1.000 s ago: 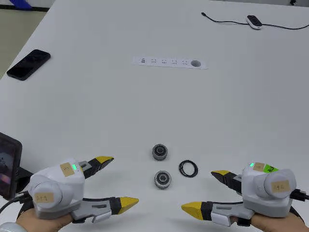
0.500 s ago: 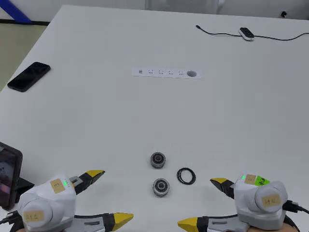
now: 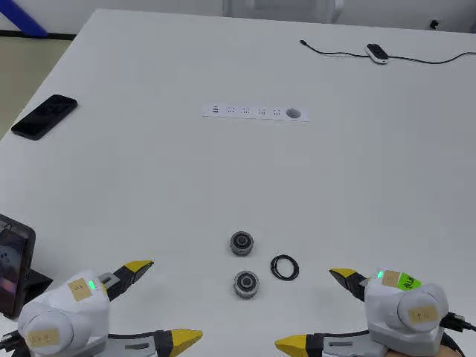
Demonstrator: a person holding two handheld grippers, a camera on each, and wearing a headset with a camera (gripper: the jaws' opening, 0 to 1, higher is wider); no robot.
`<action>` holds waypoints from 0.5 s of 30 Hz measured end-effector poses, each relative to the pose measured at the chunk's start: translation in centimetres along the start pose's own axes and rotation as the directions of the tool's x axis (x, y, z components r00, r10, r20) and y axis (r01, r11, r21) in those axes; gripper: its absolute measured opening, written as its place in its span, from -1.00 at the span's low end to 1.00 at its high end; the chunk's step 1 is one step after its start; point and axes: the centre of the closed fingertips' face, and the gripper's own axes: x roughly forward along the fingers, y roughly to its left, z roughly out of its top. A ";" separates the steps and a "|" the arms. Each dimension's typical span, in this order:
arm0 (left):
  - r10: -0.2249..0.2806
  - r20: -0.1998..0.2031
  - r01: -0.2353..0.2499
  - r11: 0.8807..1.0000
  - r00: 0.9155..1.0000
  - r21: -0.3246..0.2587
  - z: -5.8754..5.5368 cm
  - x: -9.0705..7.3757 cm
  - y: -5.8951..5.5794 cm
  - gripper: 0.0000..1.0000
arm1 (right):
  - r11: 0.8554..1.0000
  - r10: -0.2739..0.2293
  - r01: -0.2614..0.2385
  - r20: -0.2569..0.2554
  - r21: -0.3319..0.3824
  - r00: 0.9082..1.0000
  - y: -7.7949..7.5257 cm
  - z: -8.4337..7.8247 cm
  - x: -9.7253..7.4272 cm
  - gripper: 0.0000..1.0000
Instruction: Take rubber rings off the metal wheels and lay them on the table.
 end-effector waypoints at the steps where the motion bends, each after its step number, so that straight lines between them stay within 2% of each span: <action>1: 0.000 0.004 0.000 1.000 1.000 -0.001 0.0 0.0 0.0 0.73 | 1.000 0.001 -0.001 0.000 -0.002 1.000 0.0 0.0 0.0 0.98; 5: 0.007 0.004 -0.007 1.000 1.000 -0.007 0.0 0.0 0.0 0.75 | 1.000 -0.007 0.006 -0.011 -0.013 1.000 -0.1 -0.2 0.2 0.98; 15: 0.012 -0.003 -0.012 1.000 1.000 -0.011 -0.4 -0.1 0.5 0.74 | 1.000 -0.018 0.018 0.000 -0.003 1.000 -0.5 0.1 0.1 0.98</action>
